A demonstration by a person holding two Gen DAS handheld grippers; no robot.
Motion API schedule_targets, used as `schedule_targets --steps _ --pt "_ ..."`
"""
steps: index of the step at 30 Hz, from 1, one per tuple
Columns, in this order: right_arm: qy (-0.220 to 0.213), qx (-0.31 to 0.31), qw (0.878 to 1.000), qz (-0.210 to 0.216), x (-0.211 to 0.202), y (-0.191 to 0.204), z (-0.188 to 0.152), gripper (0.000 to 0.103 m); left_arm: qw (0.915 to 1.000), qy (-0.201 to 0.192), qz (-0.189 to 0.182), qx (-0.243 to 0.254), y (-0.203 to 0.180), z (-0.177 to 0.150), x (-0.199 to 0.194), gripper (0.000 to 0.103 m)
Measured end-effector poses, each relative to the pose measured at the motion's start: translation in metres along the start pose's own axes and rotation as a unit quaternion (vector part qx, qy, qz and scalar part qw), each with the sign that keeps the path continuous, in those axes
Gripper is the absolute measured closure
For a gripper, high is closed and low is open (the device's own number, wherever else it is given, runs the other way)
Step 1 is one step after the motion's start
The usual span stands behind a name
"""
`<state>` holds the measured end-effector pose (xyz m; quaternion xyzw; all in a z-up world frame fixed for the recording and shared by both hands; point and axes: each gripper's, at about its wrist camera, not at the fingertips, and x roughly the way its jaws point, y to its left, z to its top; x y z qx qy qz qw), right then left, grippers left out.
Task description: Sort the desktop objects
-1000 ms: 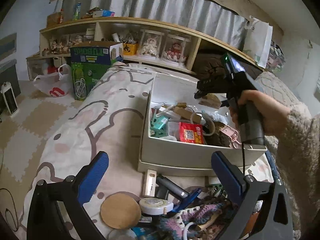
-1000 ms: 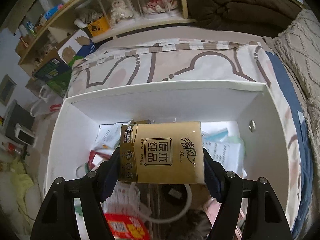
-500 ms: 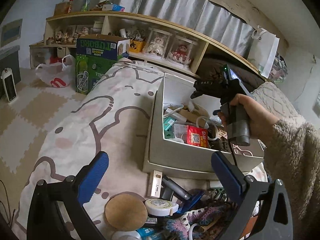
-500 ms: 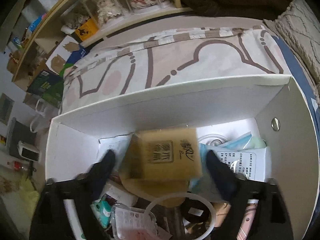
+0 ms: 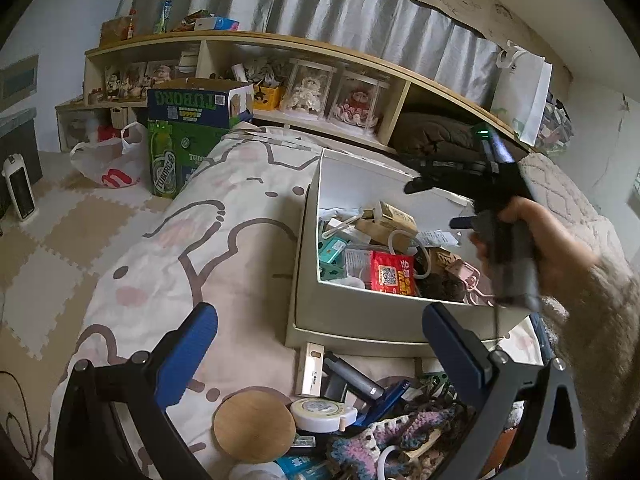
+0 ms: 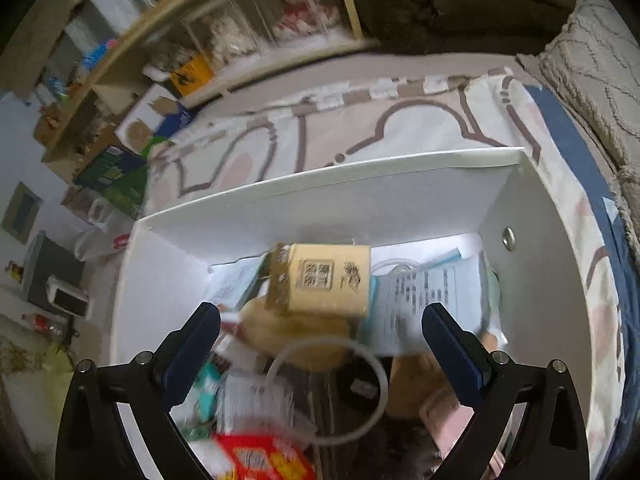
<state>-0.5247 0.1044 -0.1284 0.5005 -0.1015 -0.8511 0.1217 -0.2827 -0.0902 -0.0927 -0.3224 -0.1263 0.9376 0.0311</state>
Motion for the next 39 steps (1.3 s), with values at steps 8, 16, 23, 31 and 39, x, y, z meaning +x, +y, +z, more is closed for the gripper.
schedule_targets --steps 8,16,23,31,39 --pt "-0.039 -0.048 0.998 0.029 -0.060 0.005 -0.039 0.002 0.9999 -0.004 0.003 0.014 -0.009 0.002 -0.005 0.000" --pt "-0.084 -0.112 0.990 0.025 -0.112 0.015 -0.081 0.000 0.9992 -0.022 0.014 0.031 -0.019 0.005 -0.018 0.000" --pt "-0.133 -0.123 0.983 0.021 -0.157 0.006 -0.112 0.000 0.9982 -0.035 0.011 0.047 -0.032 0.009 -0.037 0.000" --pt "-0.172 -0.119 0.978 0.016 -0.199 -0.007 -0.152 0.000 0.9962 -0.045 0.027 0.070 -0.053 0.003 -0.063 0.000" --pt "-0.185 -0.131 0.974 -0.009 -0.230 -0.022 -0.197 0.000 0.9961 -0.062 0.021 0.058 -0.065 -0.012 -0.099 0.000"
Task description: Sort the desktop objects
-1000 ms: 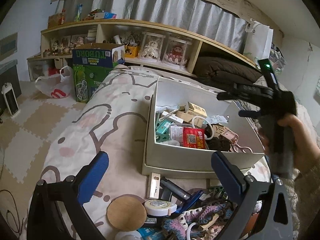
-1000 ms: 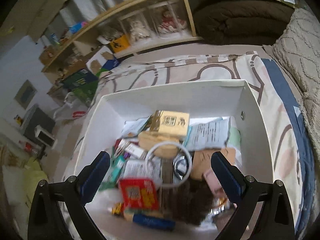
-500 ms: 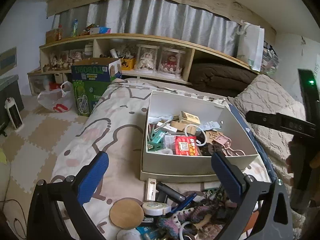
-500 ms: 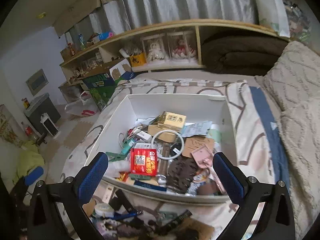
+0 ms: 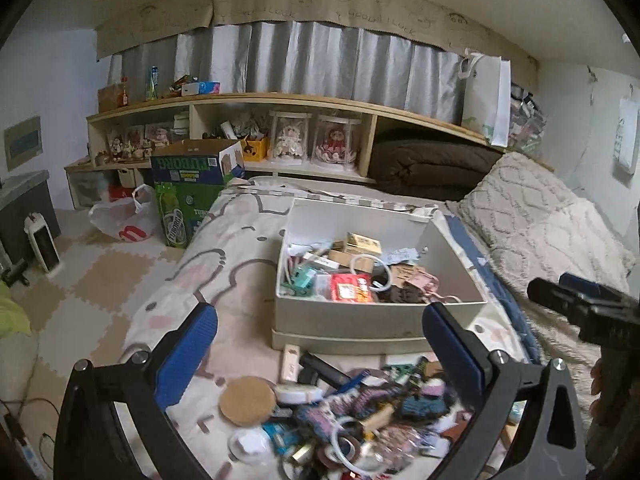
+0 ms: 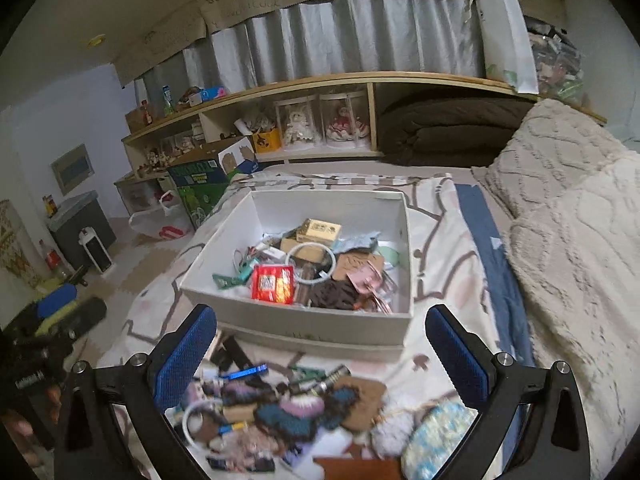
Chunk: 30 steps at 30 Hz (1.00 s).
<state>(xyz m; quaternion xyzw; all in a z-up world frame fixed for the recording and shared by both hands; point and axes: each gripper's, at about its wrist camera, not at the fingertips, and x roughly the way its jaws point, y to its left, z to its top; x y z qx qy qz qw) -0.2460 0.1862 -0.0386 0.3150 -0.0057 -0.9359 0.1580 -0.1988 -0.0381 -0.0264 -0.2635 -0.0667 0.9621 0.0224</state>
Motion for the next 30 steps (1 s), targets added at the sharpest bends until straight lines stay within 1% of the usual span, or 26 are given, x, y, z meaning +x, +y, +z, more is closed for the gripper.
schedule_targets --steps 4,11,16,21,28,30 --pt "-0.004 -0.001 1.000 -0.007 -0.025 -0.003 -0.013 0.000 0.9999 0.015 -0.002 0.004 -0.008 -0.018 -0.011 0.000" --pt "-0.025 -0.012 0.999 -0.019 -0.066 -0.002 -0.038 0.000 0.9997 0.014 -0.002 0.020 -0.021 -0.044 -0.039 0.000" --pt "-0.026 -0.002 1.000 -0.012 -0.089 -0.002 -0.058 0.000 0.9995 0.013 -0.003 0.028 -0.026 -0.053 -0.060 0.000" --pt "-0.036 -0.006 0.999 -0.038 -0.109 0.000 -0.080 0.000 0.9989 0.012 0.003 0.044 -0.032 -0.058 -0.076 0.000" --pt "-0.041 -0.009 0.997 -0.058 -0.129 0.000 -0.104 0.000 0.9984 0.006 0.000 0.057 -0.039 -0.069 -0.101 0.000" --pt "-0.041 0.000 0.998 -0.054 -0.134 0.001 -0.110 0.000 0.9984 0.005 0.003 0.056 -0.039 -0.071 -0.107 0.000"
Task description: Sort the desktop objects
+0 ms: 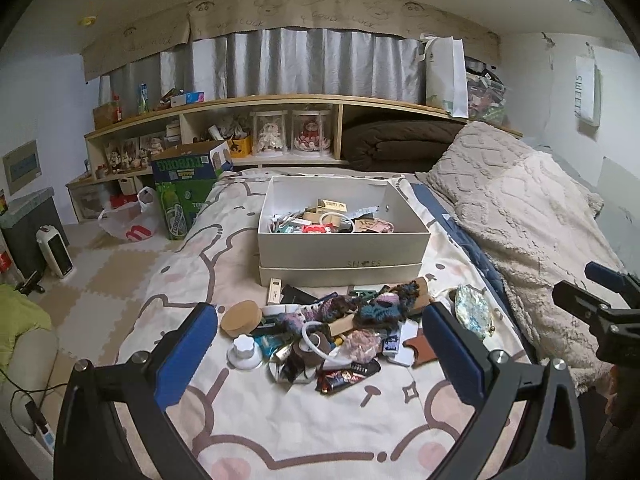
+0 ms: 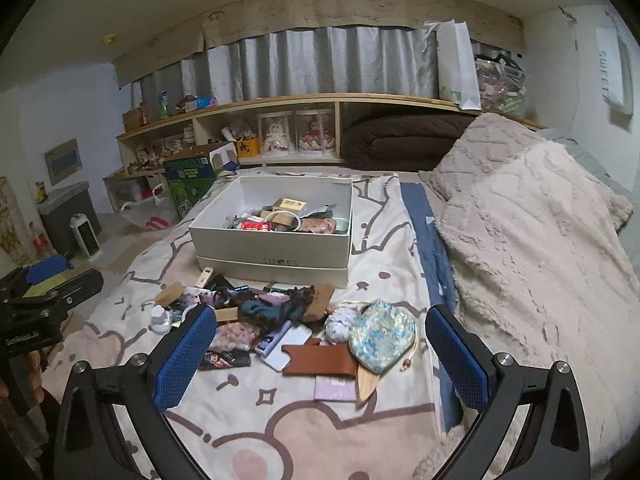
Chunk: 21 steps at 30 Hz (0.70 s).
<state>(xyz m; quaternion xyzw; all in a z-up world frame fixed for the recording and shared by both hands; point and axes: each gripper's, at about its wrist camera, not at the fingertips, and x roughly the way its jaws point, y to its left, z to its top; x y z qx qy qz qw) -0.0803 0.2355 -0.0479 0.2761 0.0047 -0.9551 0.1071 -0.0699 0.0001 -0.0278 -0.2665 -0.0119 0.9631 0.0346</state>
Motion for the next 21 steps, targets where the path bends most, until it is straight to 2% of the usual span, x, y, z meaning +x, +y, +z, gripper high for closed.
schedule_targets --steps 21 --pt "0.006 0.003 1.000 0.013 -0.016 0.013 -0.019 0.000 1.0000 -0.005 0.008 0.003 0.003 -0.016 -0.027 0.000"
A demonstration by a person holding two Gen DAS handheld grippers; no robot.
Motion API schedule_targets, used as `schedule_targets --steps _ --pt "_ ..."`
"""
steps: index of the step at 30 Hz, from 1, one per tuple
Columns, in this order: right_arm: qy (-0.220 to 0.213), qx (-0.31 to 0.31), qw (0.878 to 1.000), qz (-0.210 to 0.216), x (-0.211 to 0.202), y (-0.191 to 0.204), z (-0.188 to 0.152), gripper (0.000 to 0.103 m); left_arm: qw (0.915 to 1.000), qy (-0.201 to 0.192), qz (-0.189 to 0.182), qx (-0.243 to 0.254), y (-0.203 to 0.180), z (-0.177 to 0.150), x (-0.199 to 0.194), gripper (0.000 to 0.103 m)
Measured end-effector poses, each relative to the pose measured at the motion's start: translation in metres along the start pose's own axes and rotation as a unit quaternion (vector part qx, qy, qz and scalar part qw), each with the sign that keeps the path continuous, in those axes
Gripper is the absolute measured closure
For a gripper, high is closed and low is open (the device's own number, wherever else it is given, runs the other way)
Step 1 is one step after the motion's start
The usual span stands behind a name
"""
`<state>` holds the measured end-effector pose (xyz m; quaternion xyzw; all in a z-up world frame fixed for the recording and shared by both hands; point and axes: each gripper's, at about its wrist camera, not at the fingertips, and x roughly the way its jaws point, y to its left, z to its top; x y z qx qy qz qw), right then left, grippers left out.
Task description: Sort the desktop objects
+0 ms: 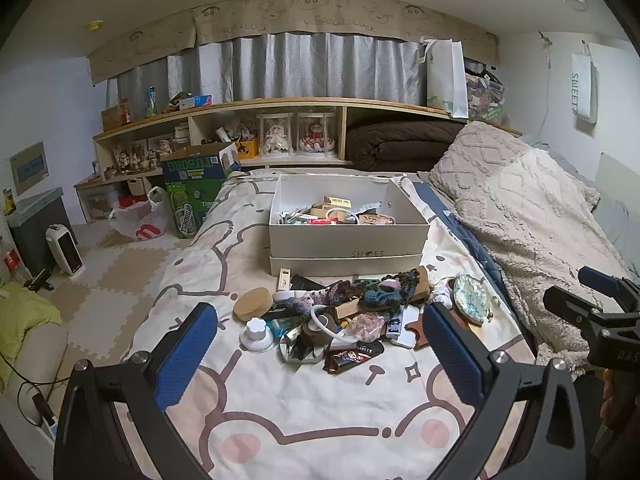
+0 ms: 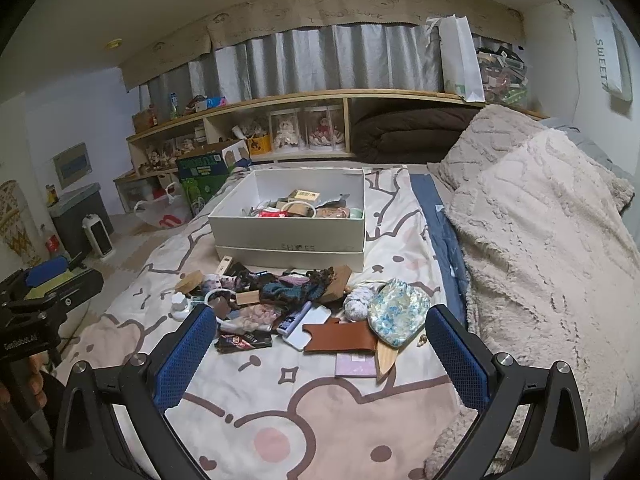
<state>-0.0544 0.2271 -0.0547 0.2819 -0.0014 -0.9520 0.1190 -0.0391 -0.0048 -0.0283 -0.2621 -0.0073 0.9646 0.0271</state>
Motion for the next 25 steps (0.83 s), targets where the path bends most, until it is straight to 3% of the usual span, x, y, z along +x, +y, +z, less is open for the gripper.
schedule_targets --steps 25 --pt "0.003 0.002 1.000 0.004 -0.001 -0.002 -0.003 0.000 0.9999 0.007 -0.012 -0.003 -0.010 0.002 -0.001 0.000"
